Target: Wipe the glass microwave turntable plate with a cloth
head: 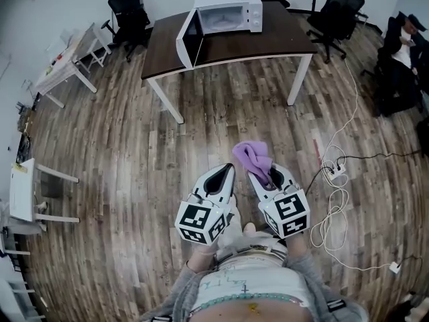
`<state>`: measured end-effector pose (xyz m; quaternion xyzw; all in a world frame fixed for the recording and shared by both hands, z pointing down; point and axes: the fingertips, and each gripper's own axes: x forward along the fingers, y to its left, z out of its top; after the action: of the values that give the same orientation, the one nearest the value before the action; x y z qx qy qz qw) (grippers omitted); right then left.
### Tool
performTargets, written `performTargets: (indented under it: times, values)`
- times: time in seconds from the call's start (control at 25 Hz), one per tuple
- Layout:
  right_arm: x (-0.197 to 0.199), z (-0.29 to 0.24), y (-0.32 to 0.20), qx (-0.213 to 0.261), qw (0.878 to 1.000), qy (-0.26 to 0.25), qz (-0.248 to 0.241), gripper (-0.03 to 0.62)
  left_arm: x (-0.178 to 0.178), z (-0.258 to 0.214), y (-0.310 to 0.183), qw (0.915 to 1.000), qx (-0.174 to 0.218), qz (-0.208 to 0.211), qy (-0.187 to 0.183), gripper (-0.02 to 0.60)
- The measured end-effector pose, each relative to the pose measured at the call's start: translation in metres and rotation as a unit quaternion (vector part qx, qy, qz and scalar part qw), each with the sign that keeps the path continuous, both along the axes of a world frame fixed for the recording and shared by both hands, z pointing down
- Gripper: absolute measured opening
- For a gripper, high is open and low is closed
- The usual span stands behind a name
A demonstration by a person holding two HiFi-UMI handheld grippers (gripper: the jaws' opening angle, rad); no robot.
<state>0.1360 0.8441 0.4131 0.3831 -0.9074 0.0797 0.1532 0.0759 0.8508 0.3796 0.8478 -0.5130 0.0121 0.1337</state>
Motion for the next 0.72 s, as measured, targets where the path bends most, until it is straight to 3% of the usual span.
performTargets:
  times: [0.72]
  values:
    - [-0.052,-0.014,-0.143,0.025,0.998,0.014,0.05,0.12,-0.042,-0.008,-0.148,0.9972,0.021,0.07,0.011,0.011]
